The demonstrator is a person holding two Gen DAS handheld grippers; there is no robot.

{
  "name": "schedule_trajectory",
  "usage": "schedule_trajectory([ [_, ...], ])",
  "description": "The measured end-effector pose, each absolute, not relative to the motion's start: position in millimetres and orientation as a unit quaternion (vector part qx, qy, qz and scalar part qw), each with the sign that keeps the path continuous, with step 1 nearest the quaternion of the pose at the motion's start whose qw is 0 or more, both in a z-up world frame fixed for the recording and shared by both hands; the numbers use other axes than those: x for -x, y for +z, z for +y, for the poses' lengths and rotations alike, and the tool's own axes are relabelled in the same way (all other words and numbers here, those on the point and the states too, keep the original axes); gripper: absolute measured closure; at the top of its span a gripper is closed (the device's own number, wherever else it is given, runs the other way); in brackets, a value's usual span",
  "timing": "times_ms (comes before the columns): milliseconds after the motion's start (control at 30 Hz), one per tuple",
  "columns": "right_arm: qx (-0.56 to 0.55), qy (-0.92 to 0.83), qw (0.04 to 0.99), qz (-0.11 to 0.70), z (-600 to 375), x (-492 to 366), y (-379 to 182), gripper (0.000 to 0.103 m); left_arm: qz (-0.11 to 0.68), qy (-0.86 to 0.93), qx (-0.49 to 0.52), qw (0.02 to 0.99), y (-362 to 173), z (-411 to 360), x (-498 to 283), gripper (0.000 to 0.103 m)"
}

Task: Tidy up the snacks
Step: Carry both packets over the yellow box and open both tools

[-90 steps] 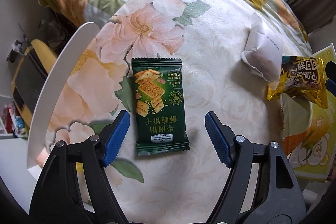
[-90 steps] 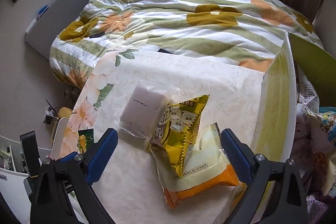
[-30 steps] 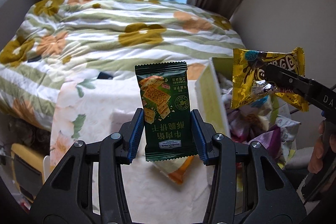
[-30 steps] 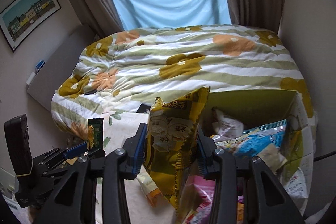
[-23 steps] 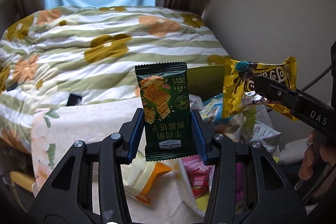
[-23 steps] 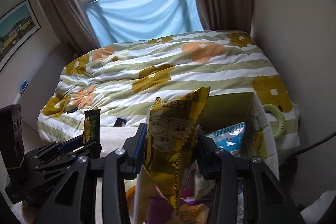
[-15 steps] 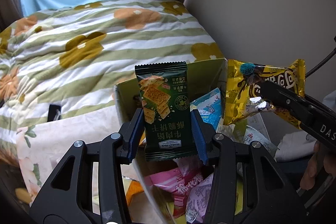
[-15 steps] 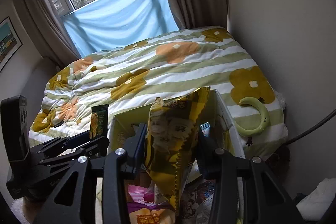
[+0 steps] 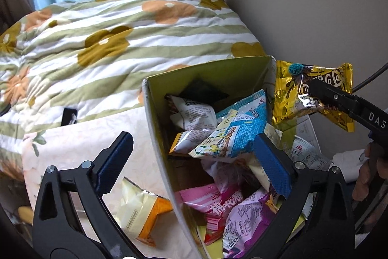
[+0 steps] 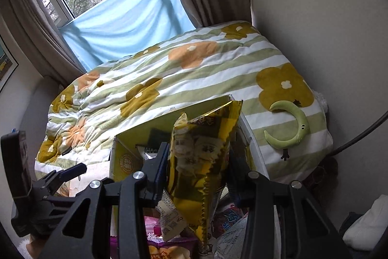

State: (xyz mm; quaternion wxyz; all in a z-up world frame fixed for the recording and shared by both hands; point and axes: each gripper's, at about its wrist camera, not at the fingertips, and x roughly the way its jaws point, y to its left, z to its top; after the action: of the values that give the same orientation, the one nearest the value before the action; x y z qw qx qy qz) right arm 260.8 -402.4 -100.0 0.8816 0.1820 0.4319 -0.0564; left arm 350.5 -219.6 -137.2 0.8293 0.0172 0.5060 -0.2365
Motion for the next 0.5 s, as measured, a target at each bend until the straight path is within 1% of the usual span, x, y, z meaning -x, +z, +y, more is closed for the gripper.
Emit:
schedule_trajectory([
  [233, -0.189, -0.041, 0.881, 0.433, -400.4, -283.4, -103.2, 0.063, 0.501, -0.215, -0.009, 0.838, -129.4, -198.8, -343.1, 0.004],
  [333, -0.206, -0.034, 0.881, 0.425, -399.6, -295.4, -107.6, 0.059, 0.497, -0.205, -0.011, 0.843, -127.1, -190.3, -339.0, 0.004],
  [367, -0.217, -0.030, 0.879, 0.424, -400.0, -299.1, -110.3, 0.047, 0.497, -0.201, -0.011, 0.844, -127.2, -188.4, -338.9, 0.004],
  [400, -0.224, -0.031, 0.875, 0.428, -400.3, -302.1, -114.0, 0.022, 0.498, -0.197, -0.012, 0.845, -127.6, -185.4, -337.3, 0.004],
  [433, -0.225, -0.036, 0.873, 0.431, -400.0, -303.0, -117.1, 0.010, 0.498, -0.195, -0.012, 0.845, -128.2, -183.8, -335.9, 0.004],
  [467, -0.224, -0.041, 0.873, 0.431, -400.0, -302.3, -118.7, 0.000, 0.498, -0.192, -0.012, 0.845, -129.4, -182.4, -334.3, 0.004],
  [500, -0.221, -0.044, 0.876, 0.426, -399.2, -298.5, -119.3, 0.000, 0.499, -0.190, -0.012, 0.846, -130.2, -179.8, -331.5, 0.004],
])
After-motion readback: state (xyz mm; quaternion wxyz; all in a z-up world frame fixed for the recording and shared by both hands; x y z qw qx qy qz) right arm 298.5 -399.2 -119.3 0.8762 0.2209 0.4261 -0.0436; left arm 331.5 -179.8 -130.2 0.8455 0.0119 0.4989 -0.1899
